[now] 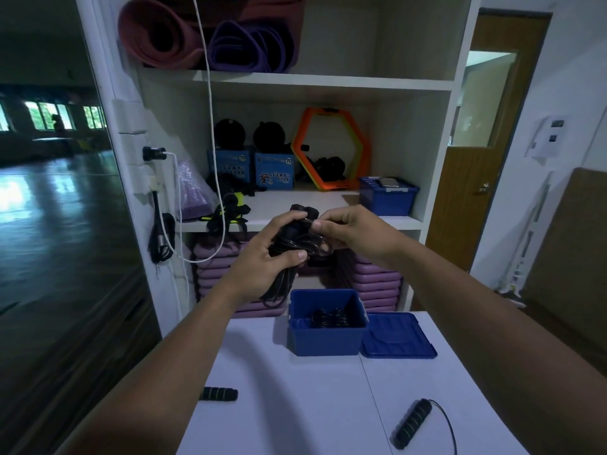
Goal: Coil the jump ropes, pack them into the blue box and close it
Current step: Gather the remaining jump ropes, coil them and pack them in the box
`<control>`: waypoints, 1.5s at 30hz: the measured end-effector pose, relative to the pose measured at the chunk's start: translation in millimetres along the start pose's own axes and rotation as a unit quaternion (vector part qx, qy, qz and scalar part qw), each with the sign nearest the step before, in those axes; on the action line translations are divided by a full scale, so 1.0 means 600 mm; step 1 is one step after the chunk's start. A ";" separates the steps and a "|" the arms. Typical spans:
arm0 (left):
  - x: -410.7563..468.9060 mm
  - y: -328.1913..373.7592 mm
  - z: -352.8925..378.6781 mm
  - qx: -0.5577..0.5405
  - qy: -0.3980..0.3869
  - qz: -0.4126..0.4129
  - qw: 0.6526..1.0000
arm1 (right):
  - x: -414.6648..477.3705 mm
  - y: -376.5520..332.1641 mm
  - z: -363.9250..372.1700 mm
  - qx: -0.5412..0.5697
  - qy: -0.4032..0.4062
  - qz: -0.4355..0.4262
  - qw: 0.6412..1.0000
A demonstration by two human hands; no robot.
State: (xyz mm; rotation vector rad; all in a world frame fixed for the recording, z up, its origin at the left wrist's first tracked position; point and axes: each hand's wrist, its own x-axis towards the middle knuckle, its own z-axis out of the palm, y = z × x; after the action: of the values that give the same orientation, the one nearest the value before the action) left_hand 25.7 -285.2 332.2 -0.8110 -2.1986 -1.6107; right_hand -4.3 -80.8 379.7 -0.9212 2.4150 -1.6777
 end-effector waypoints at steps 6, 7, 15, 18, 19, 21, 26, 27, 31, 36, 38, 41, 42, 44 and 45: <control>-0.004 -0.008 -0.013 0.006 0.016 -0.004 1.000 | -0.010 0.020 0.009 0.114 -0.004 0.014 0.993; -0.006 -0.007 -0.014 0.004 0.014 -0.005 1.000 | -0.010 0.019 0.008 0.116 0.006 0.011 0.993; -0.010 0.013 -0.016 -0.005 0.015 0.008 1.000 | 0.017 0.003 0.008 -0.013 0.135 -0.064 0.989; -0.012 0.019 -0.027 0.001 0.019 0.015 1.000 | 0.019 -0.007 0.020 -0.021 0.147 -0.095 0.984; -0.014 0.021 -0.031 0.000 0.015 0.015 1.000 | 0.020 -0.011 0.024 -0.013 0.144 -0.098 0.985; -0.017 0.024 -0.040 -0.005 -0.001 0.018 1.000 | 0.024 -0.019 0.028 0.005 0.128 -0.095 0.987; -0.034 0.035 -0.059 -0.003 -0.022 0.036 0.999 | 0.026 -0.038 0.031 0.090 0.051 -0.042 0.994; -0.037 0.039 -0.061 0.005 -0.026 0.038 0.999 | 0.025 -0.041 0.032 0.108 0.037 -0.028 0.993; -0.054 0.044 -0.074 0.006 -0.044 0.042 0.998 | 0.020 -0.039 0.045 0.134 0.011 0.022 0.991; -0.079 0.060 -0.085 0.010 -0.063 0.063 0.996 | 0.013 -0.047 0.056 0.206 -0.063 0.059 0.975; -0.085 0.070 -0.090 0.008 -0.073 0.075 0.994 | 0.011 -0.054 0.057 0.233 -0.099 0.060 0.966; -0.089 0.083 -0.101 0.015 -0.080 0.090 0.993 | 0.009 -0.063 0.059 0.258 -0.127 0.060 0.956; -0.091 0.086 -0.103 0.020 -0.083 0.096 0.992 | 0.009 -0.065 0.061 0.261 -0.129 0.065 0.955; -0.093 0.094 -0.105 0.033 -0.086 0.111 0.990 | 0.007 -0.069 0.069 0.250 -0.137 0.081 0.955; -0.093 0.096 -0.107 0.044 -0.090 0.123 0.987 | 0.005 -0.070 0.075 0.243 -0.144 0.089 0.955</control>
State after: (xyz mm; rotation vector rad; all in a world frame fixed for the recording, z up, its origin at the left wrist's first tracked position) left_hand 99.0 -347.9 367.4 -1.1901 -2.1669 -1.3612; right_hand 28.6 -129.7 398.9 -0.7759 1.7270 -1.7963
